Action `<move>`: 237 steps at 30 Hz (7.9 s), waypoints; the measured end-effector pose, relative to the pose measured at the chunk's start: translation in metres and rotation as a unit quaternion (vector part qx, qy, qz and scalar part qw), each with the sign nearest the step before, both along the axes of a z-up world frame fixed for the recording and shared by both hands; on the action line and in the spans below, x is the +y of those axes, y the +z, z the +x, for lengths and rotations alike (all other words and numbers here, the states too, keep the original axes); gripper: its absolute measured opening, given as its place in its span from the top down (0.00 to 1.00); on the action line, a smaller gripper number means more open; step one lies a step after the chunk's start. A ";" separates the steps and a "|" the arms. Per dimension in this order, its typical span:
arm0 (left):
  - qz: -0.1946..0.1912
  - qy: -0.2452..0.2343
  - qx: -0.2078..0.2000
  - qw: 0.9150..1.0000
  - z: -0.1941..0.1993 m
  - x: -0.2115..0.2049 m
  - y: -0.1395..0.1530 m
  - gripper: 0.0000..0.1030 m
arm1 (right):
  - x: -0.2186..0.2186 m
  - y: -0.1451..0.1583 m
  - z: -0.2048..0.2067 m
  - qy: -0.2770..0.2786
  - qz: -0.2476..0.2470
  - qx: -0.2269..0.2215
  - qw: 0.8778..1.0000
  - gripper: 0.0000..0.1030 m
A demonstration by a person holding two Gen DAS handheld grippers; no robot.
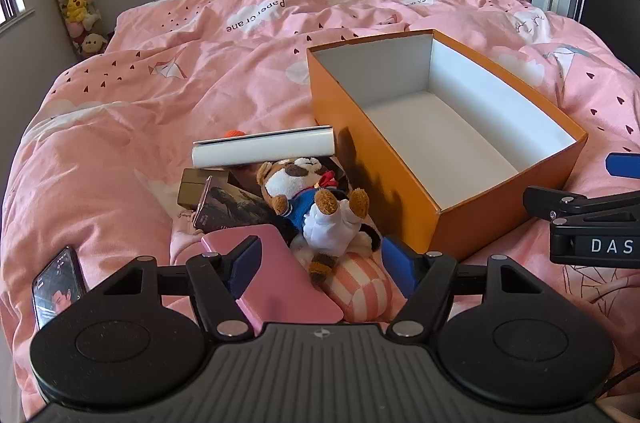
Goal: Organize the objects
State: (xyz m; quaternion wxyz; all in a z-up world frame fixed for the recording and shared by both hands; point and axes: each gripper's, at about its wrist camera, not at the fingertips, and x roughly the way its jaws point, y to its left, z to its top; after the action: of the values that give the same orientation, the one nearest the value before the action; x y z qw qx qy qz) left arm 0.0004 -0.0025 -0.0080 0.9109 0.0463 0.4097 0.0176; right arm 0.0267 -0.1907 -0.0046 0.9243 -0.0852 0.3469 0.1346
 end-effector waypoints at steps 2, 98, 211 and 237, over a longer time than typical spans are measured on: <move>0.000 0.000 0.000 1.000 0.000 0.001 0.000 0.21 | 0.000 0.000 0.000 0.000 0.000 0.001 1.000 0.01; -0.275 0.128 0.176 0.937 0.052 0.138 -0.050 0.54 | 0.201 -0.051 0.061 0.387 -0.208 0.059 0.896 0.41; 0.011 -0.175 0.244 0.954 0.194 -0.048 -0.042 0.94 | 0.025 -0.066 0.150 0.135 -0.079 0.206 0.966 0.52; 0.101 -0.269 0.194 0.938 0.167 -0.069 -0.058 0.88 | 0.024 -0.042 0.142 0.134 -0.025 0.196 0.971 0.48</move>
State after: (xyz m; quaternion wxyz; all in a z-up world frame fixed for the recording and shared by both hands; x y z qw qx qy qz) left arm 0.1678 -0.0710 -0.0663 0.7752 0.2489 0.5465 -0.1962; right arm 0.1689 -0.1666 -0.0464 0.8096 -0.1257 0.5095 0.2628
